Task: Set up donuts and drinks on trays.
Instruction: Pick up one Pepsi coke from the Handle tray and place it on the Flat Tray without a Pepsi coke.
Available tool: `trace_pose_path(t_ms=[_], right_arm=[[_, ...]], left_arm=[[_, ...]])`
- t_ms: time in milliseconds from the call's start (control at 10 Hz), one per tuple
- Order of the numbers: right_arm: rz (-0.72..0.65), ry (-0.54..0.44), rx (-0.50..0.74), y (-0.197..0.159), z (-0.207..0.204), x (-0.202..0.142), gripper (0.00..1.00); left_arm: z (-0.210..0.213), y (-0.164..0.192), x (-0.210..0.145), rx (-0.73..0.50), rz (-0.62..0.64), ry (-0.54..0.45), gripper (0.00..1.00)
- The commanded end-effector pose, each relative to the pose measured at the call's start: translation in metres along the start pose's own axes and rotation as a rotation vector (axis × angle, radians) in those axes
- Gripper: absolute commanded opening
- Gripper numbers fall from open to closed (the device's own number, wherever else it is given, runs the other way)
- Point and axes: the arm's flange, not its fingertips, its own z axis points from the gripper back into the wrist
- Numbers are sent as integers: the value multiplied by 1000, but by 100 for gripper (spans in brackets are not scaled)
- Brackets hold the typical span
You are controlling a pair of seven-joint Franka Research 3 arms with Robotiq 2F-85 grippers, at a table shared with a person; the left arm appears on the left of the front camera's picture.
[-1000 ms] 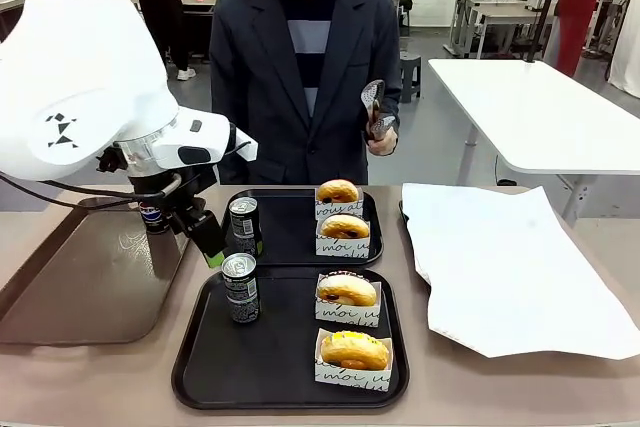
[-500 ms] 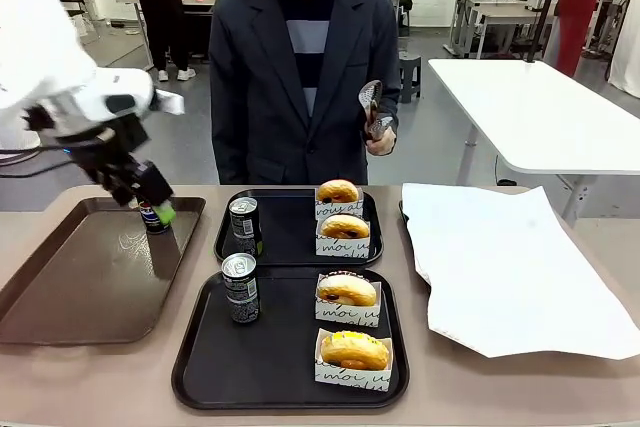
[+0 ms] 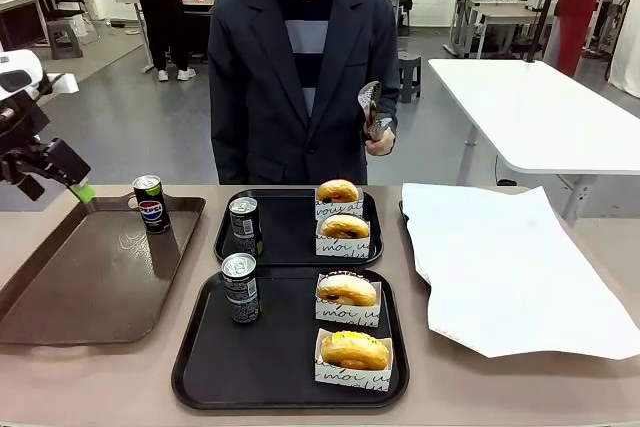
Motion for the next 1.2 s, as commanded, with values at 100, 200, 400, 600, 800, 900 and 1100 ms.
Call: trace_pose_path(t_ms=[100,200,400,600,800,900,1100], right_arm=[[8,-1,11,1,-1,-1,100],[8,-1,11,1,-1,-1,100],[8,-1,11,1,-1,-1,100],[8,-1,11,1,-1,-1,100],[8,-1,11,1,-1,-1,100],[8,-1,11,1,-1,-1,100],[8,-1,11,1,-1,-1,100]], left_arm=[[3,-5,3,-9,-22,-8,100],[3,-5,3,-9,-22,-8,100],[3,-5,3,-9,-22,-8,100],[1,-4,2,0,-9,-3,100],[15,43,13,-434,219,19,100],[15,70,8,-592,291,31,100],[8,118,-1,-832,297,49,100]])
